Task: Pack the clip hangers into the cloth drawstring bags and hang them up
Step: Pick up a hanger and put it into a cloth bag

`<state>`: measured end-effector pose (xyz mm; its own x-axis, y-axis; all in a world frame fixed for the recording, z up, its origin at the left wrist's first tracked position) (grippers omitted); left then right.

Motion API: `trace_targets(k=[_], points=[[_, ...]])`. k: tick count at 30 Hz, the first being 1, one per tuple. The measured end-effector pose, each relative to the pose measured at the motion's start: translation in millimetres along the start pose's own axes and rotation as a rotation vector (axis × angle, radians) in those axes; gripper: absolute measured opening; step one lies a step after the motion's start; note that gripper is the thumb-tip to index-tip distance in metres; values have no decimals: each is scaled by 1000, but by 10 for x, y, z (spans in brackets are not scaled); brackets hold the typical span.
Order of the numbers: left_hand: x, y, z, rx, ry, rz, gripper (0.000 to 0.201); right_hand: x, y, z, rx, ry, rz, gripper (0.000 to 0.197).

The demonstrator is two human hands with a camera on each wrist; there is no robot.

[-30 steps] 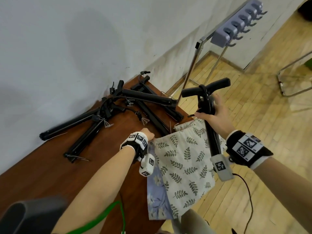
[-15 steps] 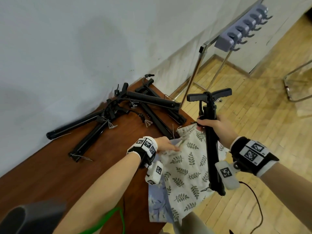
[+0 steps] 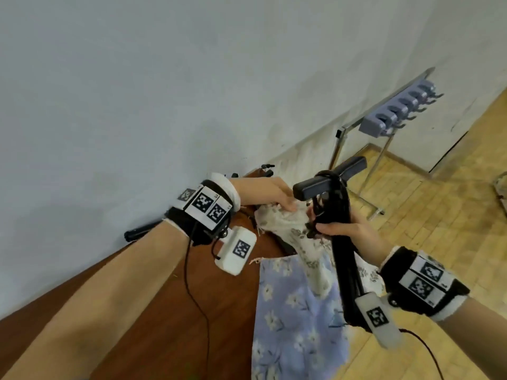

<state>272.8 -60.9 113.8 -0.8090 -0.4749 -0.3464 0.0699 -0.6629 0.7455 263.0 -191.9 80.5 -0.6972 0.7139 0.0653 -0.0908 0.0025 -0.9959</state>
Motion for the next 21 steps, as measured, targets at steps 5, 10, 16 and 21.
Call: trace_targets(k=[5,10,16,21], points=[[50,180,304,-4,-19,-363,29,392,-205,-58,-46,-158,197,25],[282,-10,362,52,8,-364,32,656,90,-60,36,-252,232,18],[504,-553,343,-74,-41,-280,23,838,570,8,236,-331,155,19],[212,-816,478,-156,283,-269,38,836,650,38,210,-334,314,33]])
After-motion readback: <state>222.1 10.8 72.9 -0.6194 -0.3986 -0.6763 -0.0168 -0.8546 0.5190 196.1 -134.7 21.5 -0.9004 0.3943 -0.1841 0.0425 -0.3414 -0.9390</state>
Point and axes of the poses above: each hand's wrist, its own z-axis away from the middle knuckle, its own x-axis out of the palm, y = z × x, the point moved 9 cm from there along -z, towards the middle knuckle, and after that the axes turned 13 degrees about -y, right-handed, at the moved point
